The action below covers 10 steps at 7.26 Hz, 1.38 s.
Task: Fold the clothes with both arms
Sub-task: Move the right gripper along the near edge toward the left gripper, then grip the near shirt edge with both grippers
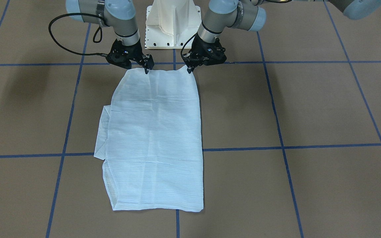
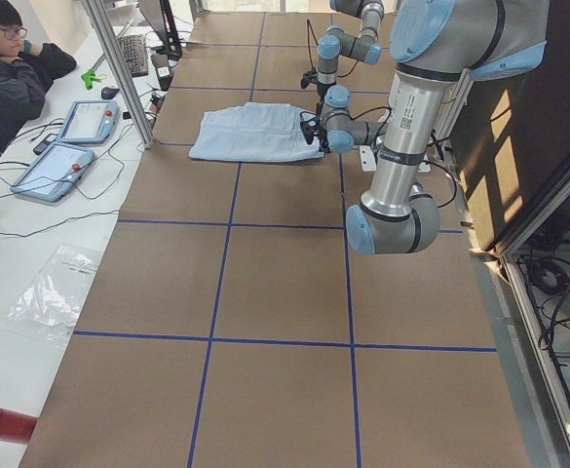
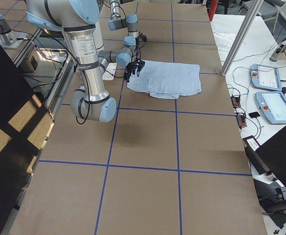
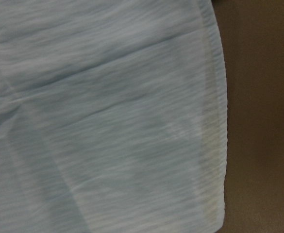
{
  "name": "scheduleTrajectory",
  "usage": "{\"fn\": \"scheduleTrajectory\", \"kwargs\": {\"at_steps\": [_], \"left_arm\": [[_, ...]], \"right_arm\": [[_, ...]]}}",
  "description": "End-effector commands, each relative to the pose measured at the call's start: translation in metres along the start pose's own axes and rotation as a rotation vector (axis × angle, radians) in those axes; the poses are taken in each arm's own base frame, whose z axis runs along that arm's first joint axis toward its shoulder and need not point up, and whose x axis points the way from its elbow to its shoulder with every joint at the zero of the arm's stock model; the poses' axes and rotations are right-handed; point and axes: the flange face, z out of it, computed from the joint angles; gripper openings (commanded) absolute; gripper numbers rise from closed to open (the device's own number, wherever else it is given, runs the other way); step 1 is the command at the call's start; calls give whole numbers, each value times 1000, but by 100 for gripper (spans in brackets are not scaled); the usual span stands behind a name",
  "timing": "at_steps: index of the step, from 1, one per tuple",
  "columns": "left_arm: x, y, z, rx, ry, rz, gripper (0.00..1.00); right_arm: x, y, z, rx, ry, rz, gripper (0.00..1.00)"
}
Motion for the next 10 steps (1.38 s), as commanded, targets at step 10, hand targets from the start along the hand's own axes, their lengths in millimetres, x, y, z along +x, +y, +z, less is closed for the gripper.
{"fn": "scheduleTrajectory", "kwargs": {"at_steps": [10], "left_arm": [[0,1,0,-2,-1,7,0]], "right_arm": [[-1,6,26,-21,-35,-17,95]]}}
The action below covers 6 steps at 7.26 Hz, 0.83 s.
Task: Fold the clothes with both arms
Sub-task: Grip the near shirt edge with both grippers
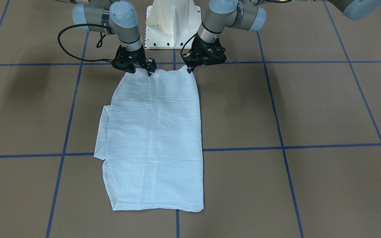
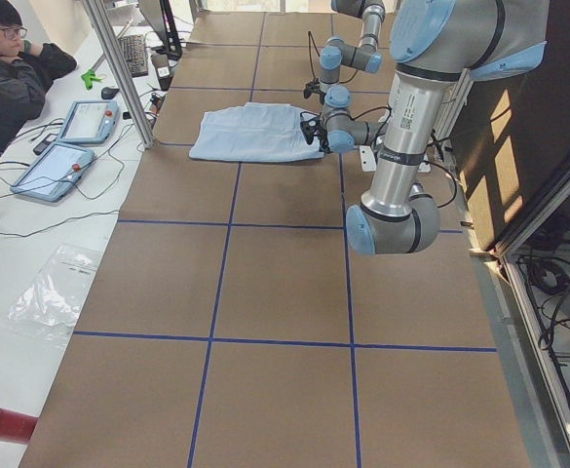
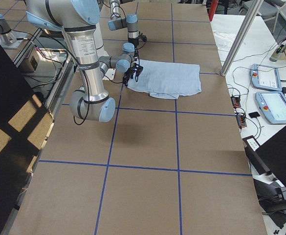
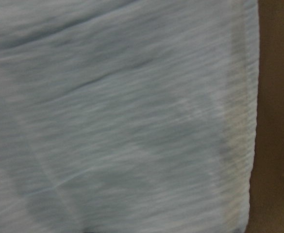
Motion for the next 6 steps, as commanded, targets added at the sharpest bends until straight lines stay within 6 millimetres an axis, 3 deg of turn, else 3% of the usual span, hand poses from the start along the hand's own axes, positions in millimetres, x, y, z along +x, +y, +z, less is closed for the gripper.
{"fn": "scheduleTrajectory", "kwargs": {"at_steps": [1,3,6], "left_arm": [[0,1,1,-1,-1,3,0],[-2,0,2,0,-3,3,0],[-3,-1,5,2,-11,2,0]], "right_arm": [[2,-3,-2,3,-1,4,95],[1,-4,-1,3,1,4,93],[1,-3,-1,-3,2,4,73]]}}
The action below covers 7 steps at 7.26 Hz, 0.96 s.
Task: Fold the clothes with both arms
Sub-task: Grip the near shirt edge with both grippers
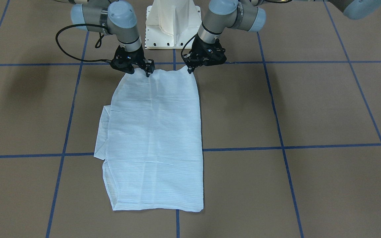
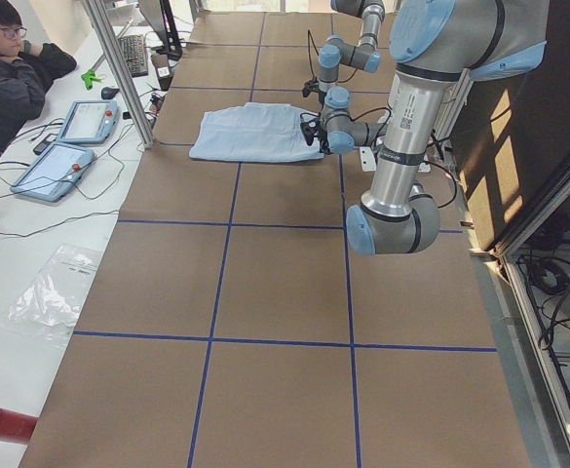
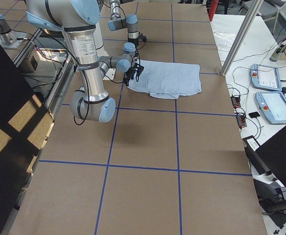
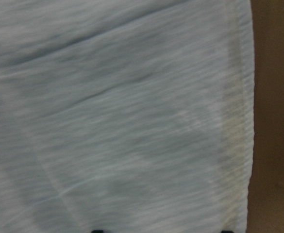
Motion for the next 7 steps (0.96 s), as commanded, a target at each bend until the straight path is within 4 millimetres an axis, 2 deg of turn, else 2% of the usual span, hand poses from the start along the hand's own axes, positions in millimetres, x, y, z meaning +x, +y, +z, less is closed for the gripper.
{"fn": "scheduleTrajectory", "kwargs": {"at_steps": [1,2,4,6,7], "left_arm": [[-1,0,2,1,-3,-1,0],[-1,0,2,1,-3,-1,0],[-1,0,2,1,-3,-1,0],[-1,-1,2,1,-4,-1,0],[-1,-1,2,1,-4,-1,0]], "right_arm": [[-3,1,-2,-2,-4,0,59],[-3,2,-3,-3,-7,0,45],[-5,0,-6,-2,-13,2,30],[-7,-7,-9,5,-19,10,23],[-8,-10,-12,2,-23,14,16]]}}
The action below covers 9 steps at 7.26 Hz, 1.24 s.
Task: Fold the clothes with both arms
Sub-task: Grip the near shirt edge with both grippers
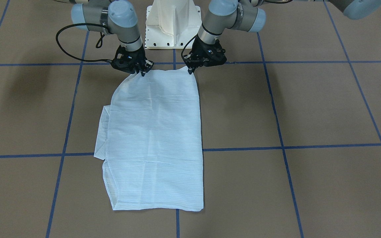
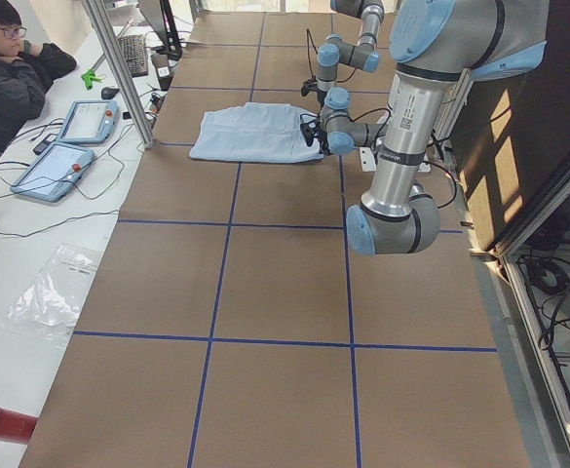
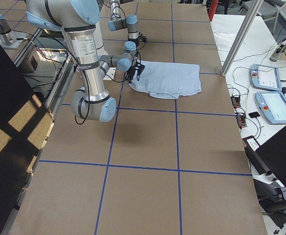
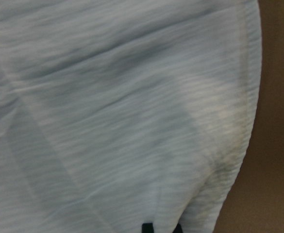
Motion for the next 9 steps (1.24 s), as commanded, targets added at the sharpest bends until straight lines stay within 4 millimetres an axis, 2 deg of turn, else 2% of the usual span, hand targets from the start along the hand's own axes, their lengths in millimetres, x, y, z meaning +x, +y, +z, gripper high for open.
{"fn": "scheduleTrajectory", "kwargs": {"at_steps": [1,3,5,6,7,8,9], "left_arm": [[1,0,-2,-1,4,1,0],[5,0,-10,-3,21,1,0],[14,3,-35,-10,66,5,0],[4,6,-44,-33,59,0,0],[0,15,-64,-58,79,7,0],[-4,33,-79,-92,91,13,0],[-7,73,-88,-177,55,17,0]], "right_arm": [[-1,-8,-5,-4,-6,12,0],[-5,-4,-33,-9,-57,25,0],[-3,-1,-51,-21,-86,18,0],[-1,2,-64,-32,-111,10,0],[0,9,-79,-62,-133,0,0],[6,24,-97,-116,-155,-21,0],[13,42,-115,-191,-172,-49,0]]}}
